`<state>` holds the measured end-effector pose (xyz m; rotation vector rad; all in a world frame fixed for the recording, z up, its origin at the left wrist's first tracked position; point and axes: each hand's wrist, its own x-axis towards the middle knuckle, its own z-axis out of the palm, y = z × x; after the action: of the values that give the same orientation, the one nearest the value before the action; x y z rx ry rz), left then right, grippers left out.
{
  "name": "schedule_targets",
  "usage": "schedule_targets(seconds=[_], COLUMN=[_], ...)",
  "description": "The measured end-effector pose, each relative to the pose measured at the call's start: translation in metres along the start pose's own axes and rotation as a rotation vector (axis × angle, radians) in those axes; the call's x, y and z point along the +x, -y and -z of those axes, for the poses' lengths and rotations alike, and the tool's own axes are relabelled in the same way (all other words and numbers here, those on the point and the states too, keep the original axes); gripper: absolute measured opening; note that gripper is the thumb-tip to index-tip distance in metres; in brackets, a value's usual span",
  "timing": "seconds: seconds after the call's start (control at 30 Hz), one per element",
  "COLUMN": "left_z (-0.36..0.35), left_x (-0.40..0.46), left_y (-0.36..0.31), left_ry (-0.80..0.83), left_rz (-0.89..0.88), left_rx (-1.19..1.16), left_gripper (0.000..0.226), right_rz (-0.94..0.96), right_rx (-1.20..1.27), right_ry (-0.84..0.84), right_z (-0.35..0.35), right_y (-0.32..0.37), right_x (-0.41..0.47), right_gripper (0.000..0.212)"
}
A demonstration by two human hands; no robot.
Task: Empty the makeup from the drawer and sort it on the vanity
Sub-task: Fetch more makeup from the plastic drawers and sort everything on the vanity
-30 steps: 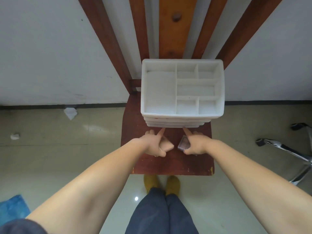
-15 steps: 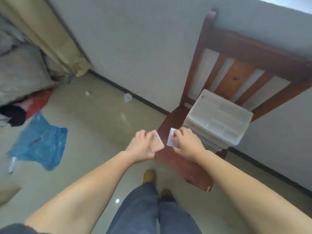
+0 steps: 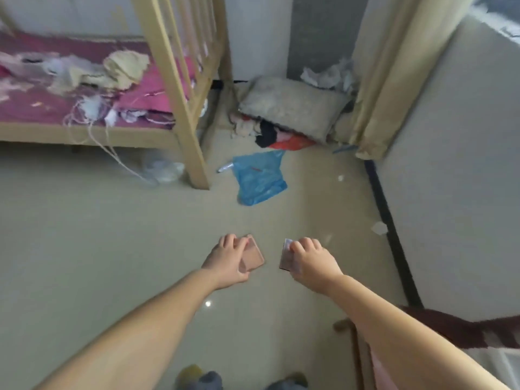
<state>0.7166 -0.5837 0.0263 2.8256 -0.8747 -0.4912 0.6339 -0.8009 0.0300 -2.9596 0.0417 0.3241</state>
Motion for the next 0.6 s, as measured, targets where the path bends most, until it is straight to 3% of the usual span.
schedule_targets(seconds=[0.2, 0.6], left_z=[0.02, 0.051], left_x=[-0.126, -0.401], left_y=[0.157, 0.424], left_ry=[-0.099, -0.286], left_rz=[0.342, 0.824], left_rx=[-0.116, -0.126], left_gripper=[0.075, 0.071], right_rz=[0.344, 0.857], right_rx=[-0.054, -0.154], right_ry=[0.014, 0.04], right_z=[-0.003, -0.03], right_y=[0.179, 0.579], right_x=[0.07, 0.117], right_gripper=[0.046, 0.049])
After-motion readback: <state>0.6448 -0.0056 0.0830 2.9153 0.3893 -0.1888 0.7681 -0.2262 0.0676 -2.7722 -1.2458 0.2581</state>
